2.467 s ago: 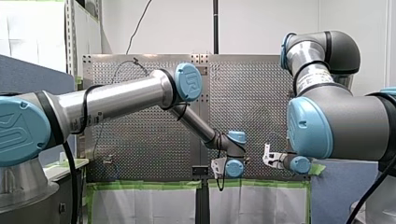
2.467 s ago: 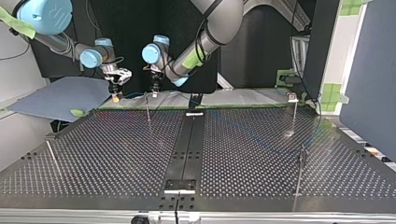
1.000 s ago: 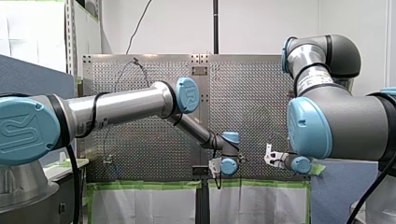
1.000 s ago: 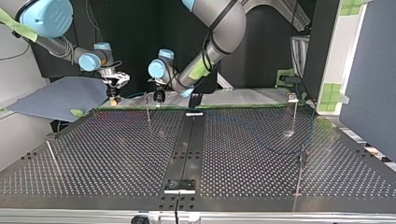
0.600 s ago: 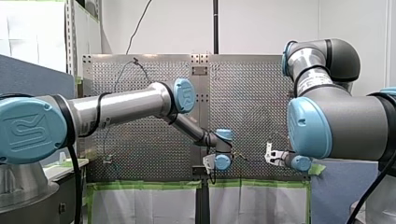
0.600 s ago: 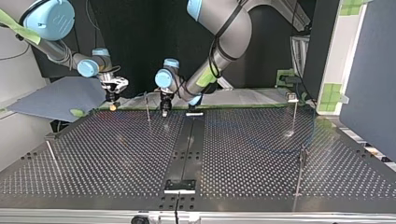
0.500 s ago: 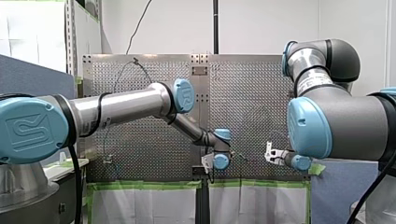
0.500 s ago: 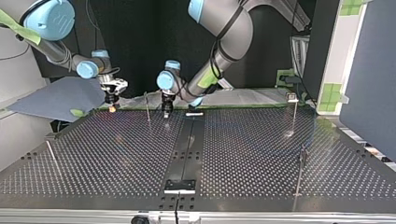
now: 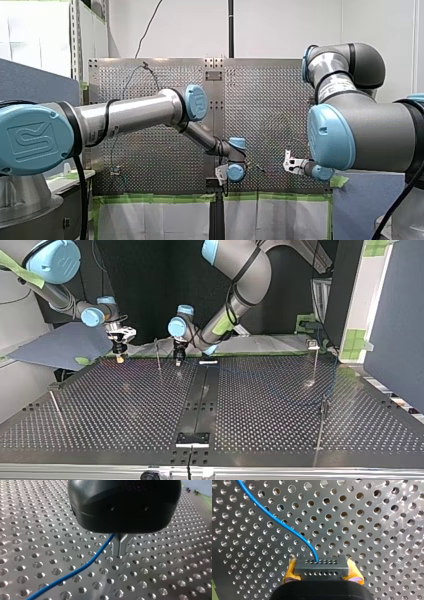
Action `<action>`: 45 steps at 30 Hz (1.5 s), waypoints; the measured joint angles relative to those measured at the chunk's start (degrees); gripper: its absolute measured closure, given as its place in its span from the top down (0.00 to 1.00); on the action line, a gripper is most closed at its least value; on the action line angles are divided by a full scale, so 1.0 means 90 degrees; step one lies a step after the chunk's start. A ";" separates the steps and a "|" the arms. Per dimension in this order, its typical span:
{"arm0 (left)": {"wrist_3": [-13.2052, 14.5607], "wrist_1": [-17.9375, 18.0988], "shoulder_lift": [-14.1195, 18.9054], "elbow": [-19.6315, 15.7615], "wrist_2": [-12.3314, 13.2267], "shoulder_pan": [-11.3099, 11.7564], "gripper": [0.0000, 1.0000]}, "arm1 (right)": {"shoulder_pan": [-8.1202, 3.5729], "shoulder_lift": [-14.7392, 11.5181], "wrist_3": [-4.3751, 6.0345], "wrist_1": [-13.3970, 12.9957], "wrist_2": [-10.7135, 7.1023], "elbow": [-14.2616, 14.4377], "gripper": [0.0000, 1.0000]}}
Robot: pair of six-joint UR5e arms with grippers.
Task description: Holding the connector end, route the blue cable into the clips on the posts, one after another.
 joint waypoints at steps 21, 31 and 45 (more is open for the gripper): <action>0.0978 -0.1164 0.0002 -0.0002 -0.0074 -0.0095 1.00 | -0.0005 0.0023 -0.0002 0.0042 0.0004 -0.0003 0.00; 0.0802 -0.1764 0.0166 -0.0131 0.0365 -0.0233 1.00 | -0.0019 0.0058 -0.0044 0.0160 0.0005 0.0001 0.00; 0.0806 -0.1323 0.0854 -0.0851 0.0763 -0.0371 1.00 | -0.0020 0.0094 -0.0072 0.0257 0.0013 0.0005 0.00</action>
